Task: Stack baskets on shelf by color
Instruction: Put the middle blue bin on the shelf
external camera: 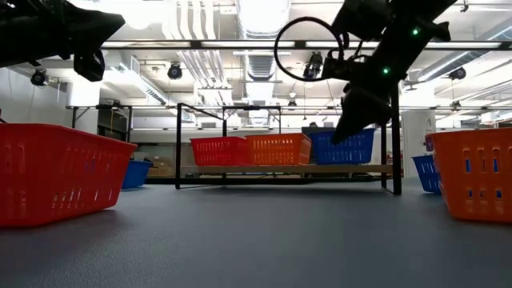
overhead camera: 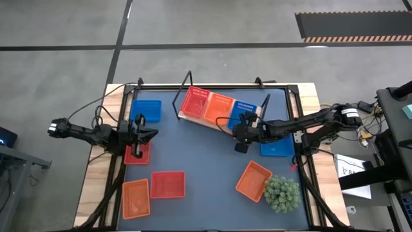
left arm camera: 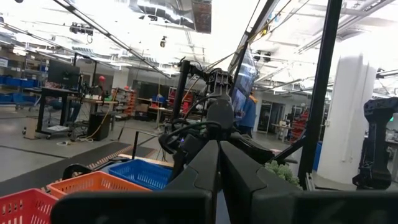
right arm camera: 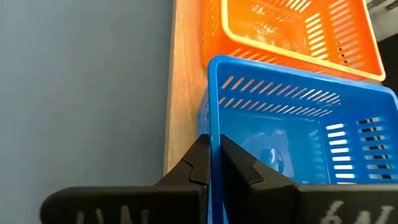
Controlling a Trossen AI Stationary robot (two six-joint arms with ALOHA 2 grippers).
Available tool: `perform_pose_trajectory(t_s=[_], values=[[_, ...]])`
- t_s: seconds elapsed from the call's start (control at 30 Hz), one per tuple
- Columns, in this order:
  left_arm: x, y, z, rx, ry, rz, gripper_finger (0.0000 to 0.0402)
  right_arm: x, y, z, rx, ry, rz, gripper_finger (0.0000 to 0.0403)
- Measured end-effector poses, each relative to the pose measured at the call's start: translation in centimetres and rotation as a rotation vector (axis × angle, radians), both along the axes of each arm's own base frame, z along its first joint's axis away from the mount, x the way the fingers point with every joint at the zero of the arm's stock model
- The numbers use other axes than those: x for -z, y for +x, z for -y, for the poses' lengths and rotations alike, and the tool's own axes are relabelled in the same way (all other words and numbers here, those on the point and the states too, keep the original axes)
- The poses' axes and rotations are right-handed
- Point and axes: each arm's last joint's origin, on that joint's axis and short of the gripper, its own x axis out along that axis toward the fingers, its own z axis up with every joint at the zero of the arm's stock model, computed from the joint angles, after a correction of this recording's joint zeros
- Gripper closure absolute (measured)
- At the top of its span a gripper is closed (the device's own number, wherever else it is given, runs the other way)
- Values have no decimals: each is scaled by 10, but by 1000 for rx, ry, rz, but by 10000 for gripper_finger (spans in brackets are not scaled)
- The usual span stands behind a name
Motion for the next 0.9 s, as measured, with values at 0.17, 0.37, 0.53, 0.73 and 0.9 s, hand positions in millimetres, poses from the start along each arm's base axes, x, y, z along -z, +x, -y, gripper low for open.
perform_pose_trajectory(t_s=[0.17, 0.37, 0.53, 0.73, 0.9], values=[[0, 0, 0, 0, -1, 3, 402, 0, 0, 0, 1, -12, -4, 392], [0, 0, 0, 0, -1, 2, 402, -2, -1, 4, 31, -14, 5, 381], [0, 0, 0, 0, 0, 1, 402, -2, -2, 10, 70, 0, 17, 346], [0, 0, 0, 0, -1, 2, 402, -4, -3, 9, 63, 1, 20, 304], [0, 0, 0, 0, 0, 1, 402, -9, -5, 9, 78, 10, 42, 287]])
